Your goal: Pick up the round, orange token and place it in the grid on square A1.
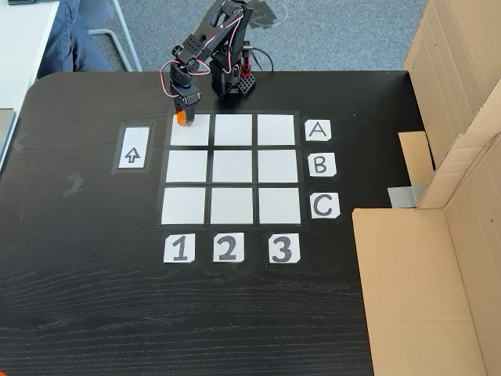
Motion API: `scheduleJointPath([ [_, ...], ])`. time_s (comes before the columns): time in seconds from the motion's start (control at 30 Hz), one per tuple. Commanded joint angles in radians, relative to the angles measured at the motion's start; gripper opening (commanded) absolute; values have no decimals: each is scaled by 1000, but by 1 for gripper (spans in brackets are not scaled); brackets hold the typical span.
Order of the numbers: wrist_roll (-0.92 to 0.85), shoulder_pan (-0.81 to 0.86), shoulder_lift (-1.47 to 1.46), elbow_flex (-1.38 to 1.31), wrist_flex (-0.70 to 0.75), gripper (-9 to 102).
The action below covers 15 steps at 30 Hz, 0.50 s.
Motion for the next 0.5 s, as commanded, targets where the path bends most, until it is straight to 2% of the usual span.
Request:
scheduleJointPath([
  [0.0, 8, -23, -9, 3, -9, 9],
  [0.47, 11, -78, -44, 9, -9, 9],
])
